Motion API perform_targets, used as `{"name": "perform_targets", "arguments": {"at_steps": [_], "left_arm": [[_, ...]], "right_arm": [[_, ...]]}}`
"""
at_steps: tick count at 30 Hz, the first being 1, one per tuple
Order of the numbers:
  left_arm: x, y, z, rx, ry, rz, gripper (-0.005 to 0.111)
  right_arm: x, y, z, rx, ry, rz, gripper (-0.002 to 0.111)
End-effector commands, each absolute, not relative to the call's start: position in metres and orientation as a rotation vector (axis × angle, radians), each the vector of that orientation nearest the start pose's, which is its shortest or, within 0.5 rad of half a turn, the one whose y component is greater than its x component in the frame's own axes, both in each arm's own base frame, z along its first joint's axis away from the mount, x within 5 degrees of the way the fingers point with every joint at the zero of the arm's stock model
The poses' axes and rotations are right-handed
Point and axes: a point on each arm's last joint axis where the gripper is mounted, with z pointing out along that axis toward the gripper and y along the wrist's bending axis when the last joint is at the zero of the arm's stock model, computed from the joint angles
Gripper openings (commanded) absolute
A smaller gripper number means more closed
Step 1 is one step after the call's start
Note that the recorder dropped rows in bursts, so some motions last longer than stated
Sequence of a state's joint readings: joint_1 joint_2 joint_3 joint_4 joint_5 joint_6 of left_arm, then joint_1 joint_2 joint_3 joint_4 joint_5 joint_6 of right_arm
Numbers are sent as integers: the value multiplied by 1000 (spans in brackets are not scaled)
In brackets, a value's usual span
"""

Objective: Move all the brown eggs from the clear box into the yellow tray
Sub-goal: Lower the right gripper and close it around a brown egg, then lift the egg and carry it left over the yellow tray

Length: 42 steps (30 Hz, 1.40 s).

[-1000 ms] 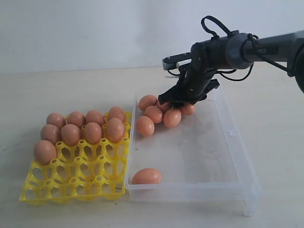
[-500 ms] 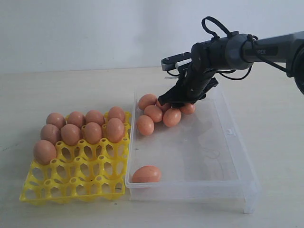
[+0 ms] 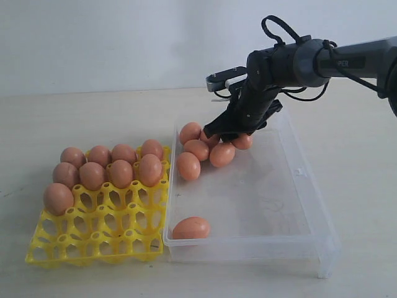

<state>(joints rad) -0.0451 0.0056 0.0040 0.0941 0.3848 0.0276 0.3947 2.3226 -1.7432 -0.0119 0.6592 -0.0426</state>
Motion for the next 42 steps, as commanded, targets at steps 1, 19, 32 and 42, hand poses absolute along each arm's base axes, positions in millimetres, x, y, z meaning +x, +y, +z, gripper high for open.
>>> {"name": "perform_targets", "arguments": {"at_steps": [1, 19, 32, 42], "left_arm": [[53, 0, 179, 122, 1857, 70, 0], [53, 0, 179, 122, 1857, 70, 0], [53, 0, 179, 122, 1857, 70, 0], [53, 0, 179, 122, 1857, 70, 0]], "right_arm": [[446, 196, 135, -633, 2646, 105, 0], [412, 189, 162, -651, 2561, 122, 0], [328, 250, 227, -727, 2057, 360, 0], [267, 300, 217, -764, 1695, 554, 0]]}}
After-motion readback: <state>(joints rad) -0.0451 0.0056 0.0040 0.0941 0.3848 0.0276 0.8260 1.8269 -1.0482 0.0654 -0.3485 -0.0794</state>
